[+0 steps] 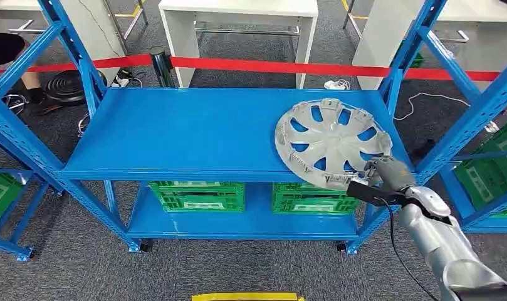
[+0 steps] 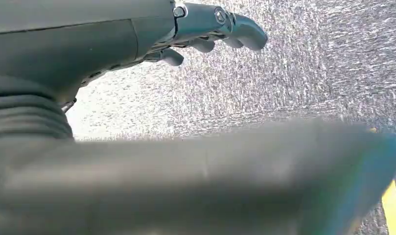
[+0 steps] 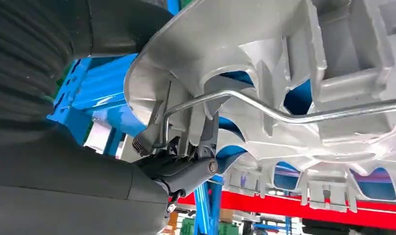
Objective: Take the parts from the cabinet and place them on the table.
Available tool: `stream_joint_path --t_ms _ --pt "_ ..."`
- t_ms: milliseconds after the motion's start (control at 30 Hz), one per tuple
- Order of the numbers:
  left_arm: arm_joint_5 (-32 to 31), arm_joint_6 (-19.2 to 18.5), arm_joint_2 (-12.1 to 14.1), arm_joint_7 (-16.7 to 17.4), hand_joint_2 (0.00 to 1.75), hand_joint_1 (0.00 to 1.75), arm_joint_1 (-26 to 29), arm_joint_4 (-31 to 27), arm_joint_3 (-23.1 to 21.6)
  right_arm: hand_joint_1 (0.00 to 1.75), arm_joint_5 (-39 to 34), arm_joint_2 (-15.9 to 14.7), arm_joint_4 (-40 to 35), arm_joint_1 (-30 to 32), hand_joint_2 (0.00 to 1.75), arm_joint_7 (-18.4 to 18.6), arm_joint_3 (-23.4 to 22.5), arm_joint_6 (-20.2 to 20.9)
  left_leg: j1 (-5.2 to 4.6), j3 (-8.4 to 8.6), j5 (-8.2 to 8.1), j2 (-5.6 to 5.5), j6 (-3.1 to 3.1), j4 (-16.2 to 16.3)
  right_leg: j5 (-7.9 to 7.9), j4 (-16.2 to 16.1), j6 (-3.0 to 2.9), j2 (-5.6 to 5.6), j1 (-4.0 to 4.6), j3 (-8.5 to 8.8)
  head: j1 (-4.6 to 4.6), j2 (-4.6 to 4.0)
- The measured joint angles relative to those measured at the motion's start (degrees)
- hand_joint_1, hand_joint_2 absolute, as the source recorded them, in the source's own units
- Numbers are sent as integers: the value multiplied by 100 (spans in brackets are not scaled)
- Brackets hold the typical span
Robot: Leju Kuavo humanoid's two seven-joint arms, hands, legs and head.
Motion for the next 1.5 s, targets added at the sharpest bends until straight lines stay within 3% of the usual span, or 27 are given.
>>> stream_joint_path --t_ms 333,933,1500 --pt "164 -214 24 -422 175 0 1 -2 0 175 -2 -2 39 -56 175 -33 0 11 0 1 1 3 -1 0 3 0 -3 2 0 0 -2 0" --pt "236 -356 59 -605 175 0 -23 -11 2 175 -83 -2 83 -40 175 -68 0 -46 0 8 2 2 -3 0 3 0 -4 2 1 -1 -2 0" --pt "289 -297 59 -406 175 0 -43 -9 26 175 -15 -2 85 -47 175 -68 2 -140 0 -1 2 2 -2 0 3 0 -4 1 0 0 -2 0"
